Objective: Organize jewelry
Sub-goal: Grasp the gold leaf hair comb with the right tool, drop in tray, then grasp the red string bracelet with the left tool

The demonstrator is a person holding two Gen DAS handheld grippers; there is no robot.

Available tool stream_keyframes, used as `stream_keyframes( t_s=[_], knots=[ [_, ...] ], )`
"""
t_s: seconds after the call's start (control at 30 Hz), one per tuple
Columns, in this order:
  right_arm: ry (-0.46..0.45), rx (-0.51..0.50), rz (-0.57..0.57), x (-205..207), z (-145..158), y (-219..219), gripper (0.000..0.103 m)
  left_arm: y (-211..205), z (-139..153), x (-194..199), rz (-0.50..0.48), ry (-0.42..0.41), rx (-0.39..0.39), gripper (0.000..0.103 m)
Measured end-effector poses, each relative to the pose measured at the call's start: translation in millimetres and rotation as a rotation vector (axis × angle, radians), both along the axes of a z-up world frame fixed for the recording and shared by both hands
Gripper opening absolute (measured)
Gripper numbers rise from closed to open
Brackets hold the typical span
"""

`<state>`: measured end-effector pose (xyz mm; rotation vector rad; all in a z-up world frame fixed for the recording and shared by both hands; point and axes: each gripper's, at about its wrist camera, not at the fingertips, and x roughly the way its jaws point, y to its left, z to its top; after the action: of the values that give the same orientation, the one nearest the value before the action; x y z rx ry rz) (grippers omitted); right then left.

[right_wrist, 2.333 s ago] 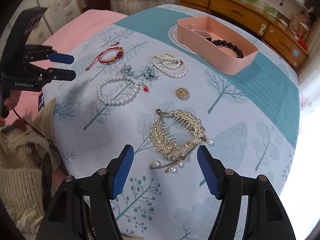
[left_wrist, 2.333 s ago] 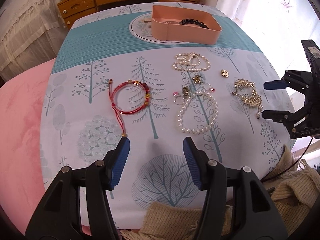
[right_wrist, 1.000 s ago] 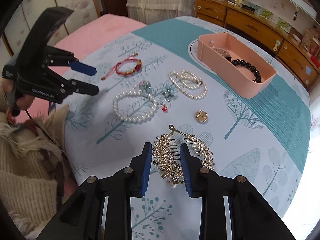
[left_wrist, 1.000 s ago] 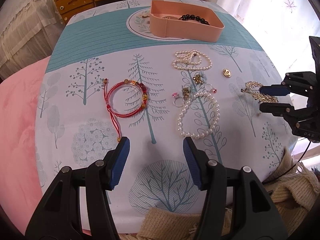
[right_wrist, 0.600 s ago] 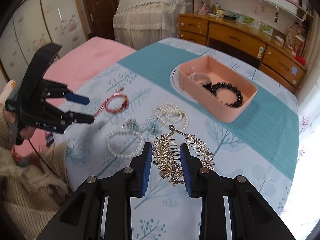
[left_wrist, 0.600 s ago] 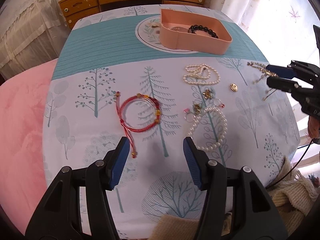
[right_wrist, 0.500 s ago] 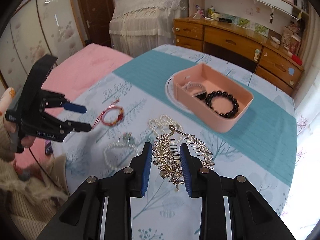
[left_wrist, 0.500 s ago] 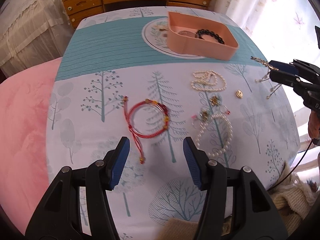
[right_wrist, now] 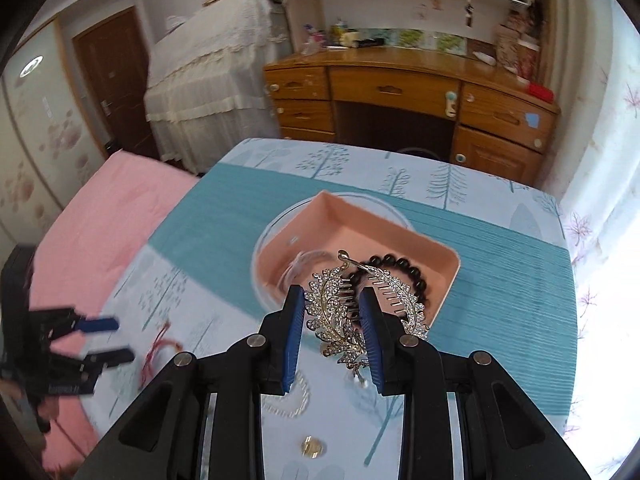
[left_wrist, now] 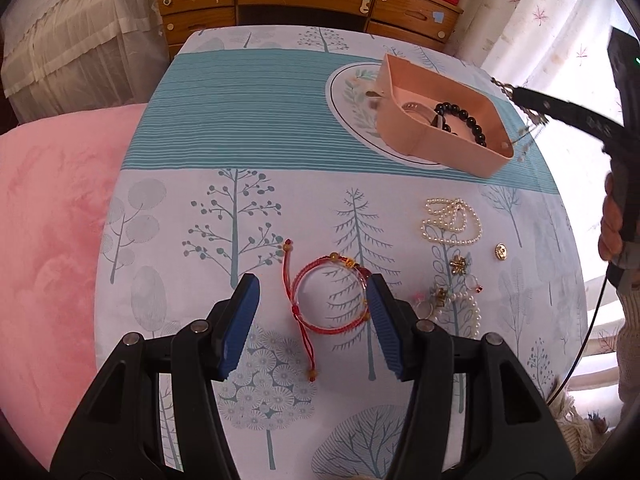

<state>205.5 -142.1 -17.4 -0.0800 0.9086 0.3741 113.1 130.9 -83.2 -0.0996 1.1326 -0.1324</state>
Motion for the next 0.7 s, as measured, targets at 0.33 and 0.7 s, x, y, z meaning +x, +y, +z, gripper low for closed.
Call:
stream_keyframes(
  t_s=[0.33,0.7],
  knots=[
    [0.094,-0.068,-0.130,87.2,-55.8,15.7,0.028,14.0,-26.7,2.6,0.032,0.058,-0.014,0.053],
    [0.082,-0.022,-0.165,63.0,-65.4,14.3,0.032,0.9,-41.3,6.0,-0.012,0.087,-0.007,0.053]
  ],
)
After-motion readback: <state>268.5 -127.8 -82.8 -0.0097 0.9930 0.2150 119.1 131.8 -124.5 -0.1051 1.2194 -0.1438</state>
